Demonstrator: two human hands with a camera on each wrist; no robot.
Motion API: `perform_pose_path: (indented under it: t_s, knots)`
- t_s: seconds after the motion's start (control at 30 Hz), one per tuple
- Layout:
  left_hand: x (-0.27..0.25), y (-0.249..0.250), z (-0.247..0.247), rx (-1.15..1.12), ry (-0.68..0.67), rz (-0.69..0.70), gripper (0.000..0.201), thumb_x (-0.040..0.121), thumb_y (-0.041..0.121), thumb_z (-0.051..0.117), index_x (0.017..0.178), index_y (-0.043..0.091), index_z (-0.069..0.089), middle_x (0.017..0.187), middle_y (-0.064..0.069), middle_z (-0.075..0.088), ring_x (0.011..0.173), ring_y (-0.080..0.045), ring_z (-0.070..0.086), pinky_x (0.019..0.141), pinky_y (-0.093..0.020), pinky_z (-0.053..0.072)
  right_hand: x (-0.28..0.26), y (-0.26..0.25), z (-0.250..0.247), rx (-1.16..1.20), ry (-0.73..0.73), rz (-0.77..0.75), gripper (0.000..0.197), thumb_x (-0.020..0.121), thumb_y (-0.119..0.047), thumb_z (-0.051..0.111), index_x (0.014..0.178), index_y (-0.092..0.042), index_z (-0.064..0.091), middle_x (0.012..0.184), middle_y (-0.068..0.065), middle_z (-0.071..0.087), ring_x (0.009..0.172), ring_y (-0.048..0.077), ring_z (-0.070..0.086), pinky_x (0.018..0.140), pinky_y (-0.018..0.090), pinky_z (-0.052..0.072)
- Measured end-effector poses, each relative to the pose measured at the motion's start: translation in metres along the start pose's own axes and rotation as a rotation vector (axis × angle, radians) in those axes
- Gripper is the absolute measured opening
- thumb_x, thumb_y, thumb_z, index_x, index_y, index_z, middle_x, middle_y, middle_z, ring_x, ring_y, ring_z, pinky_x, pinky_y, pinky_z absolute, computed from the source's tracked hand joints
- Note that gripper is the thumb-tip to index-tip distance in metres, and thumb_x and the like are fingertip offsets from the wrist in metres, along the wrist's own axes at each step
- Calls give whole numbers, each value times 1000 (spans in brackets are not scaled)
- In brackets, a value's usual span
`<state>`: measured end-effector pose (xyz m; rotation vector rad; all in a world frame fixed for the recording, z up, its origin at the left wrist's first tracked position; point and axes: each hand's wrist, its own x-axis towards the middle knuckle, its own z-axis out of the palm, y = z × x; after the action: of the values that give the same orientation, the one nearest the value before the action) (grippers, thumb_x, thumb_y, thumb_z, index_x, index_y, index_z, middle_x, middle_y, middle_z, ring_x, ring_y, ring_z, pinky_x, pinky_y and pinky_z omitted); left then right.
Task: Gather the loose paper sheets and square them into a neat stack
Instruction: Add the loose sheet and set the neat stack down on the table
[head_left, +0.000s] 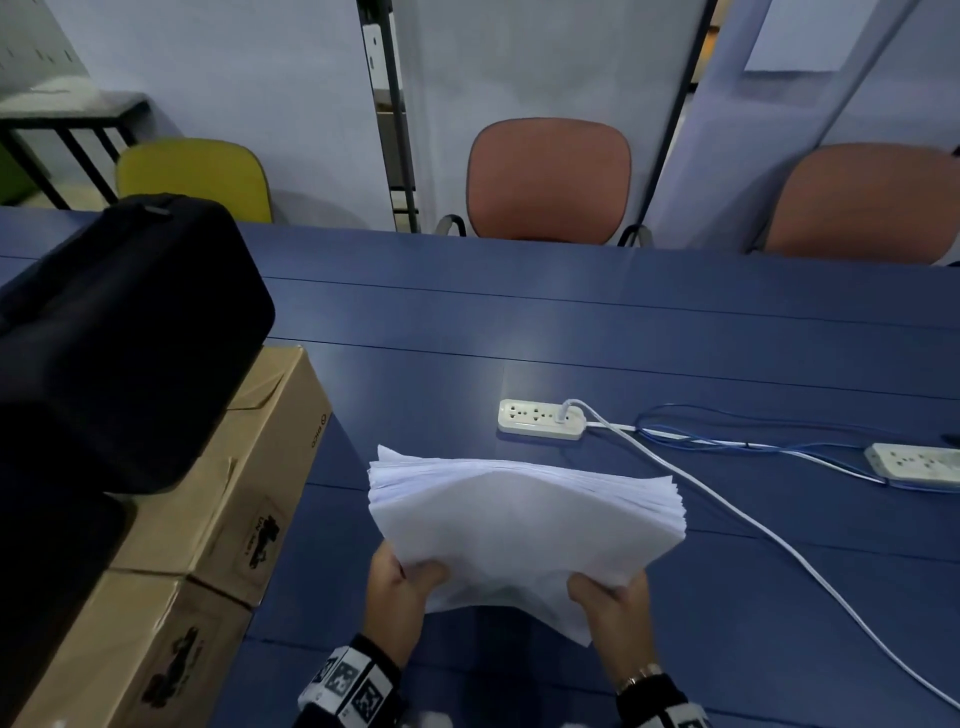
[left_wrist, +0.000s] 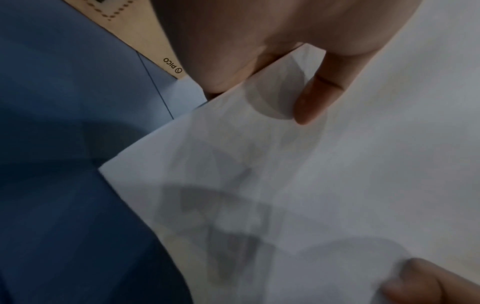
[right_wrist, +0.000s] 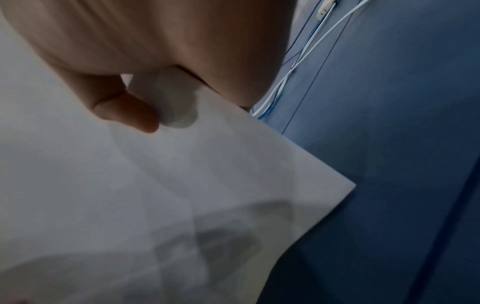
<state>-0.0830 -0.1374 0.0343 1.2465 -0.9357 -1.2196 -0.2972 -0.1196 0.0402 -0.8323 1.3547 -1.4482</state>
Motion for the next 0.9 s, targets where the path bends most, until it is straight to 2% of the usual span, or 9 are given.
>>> perform_pose_path:
  t_s: [0.17, 0.27, 0.4, 0.47, 0.53, 0.63, 0.77, 0.83, 0.9]
  knots:
    - [-1, -11, -1, 2, 7, -83, 35, 59, -3, 59, 92, -5, 69, 78, -2, 76, 75, -12, 70, 64, -22, 55, -2, 12, -2, 3, 31, 40, 23, 70, 17, 63, 77, -5, 63, 59, -10, 69, 58, 6, 62, 55, 17, 52]
    - [-2, -14, 0, 26, 10, -88, 33, 59, -2, 61, 91, -3, 71, 79, -2, 77, 75, -11, 71, 65, -22, 55, -2, 18, -4, -48, 52, 41, 19, 75, 11, 63, 82, -8, 65, 65, -13, 72, 65, 7, 64, 59, 16, 52]
    - [-4, -12, 0, 68, 14, -94, 33, 62, -1, 62, 94, 2, 71, 83, 1, 79, 79, -9, 72, 66, -21, 56, -3, 22, -5, -67, 45, 59, 26, 78, 16, 62, 86, -9, 63, 68, -15, 73, 64, 1, 65, 59, 15, 52]
    - [-4, -8, -3, 104, 4, -88, 37, 65, 0, 63, 101, 7, 70, 94, 2, 80, 87, -9, 73, 70, -22, 57, -3, 18, -6, -88, 12, 29, 27, 75, 11, 65, 95, -6, 64, 78, -13, 76, 71, 1, 69, 63, 18, 53]
    - [2, -1, -8, 129, 16, -87, 37, 68, -4, 65, 102, 9, 70, 94, 1, 80, 86, -10, 74, 70, -24, 58, 1, 11, -5, -129, -52, -6, 36, 74, 17, 67, 102, -6, 65, 90, -7, 78, 79, 6, 71, 69, 22, 56]
    - [22, 8, -23, 194, 54, -148, 43, 75, -22, 65, 103, 11, 70, 91, -2, 79, 83, -15, 74, 65, -25, 58, 15, 5, 4, -211, -138, 55, 32, 72, 17, 72, 94, -6, 67, 92, 3, 78, 82, 16, 73, 73, 32, 60]
    - [53, 1, -53, 386, 121, -329, 31, 76, -21, 64, 99, 0, 66, 94, -9, 74, 83, -25, 67, 67, -28, 52, 36, 31, 33, -409, -161, 235, 29, 60, 7, 83, 80, -5, 66, 81, 6, 78, 82, 30, 74, 75, 48, 61]
    - [67, -9, -67, 473, 163, -412, 19, 74, -20, 63, 87, -7, 59, 87, -14, 68, 77, -25, 59, 64, -26, 45, 46, 46, 53, -449, -177, 328, 29, 56, 7, 86, 75, -4, 66, 79, 8, 77, 78, 31, 74, 72, 45, 61]
    - [80, -21, -78, 545, 219, -447, 25, 73, -19, 63, 70, 1, 48, 72, -12, 59, 66, -22, 50, 59, -25, 37, 55, 59, 71, -482, -208, 393, 25, 59, 6, 86, 71, -4, 66, 74, 6, 74, 70, 24, 68, 63, 33, 58]
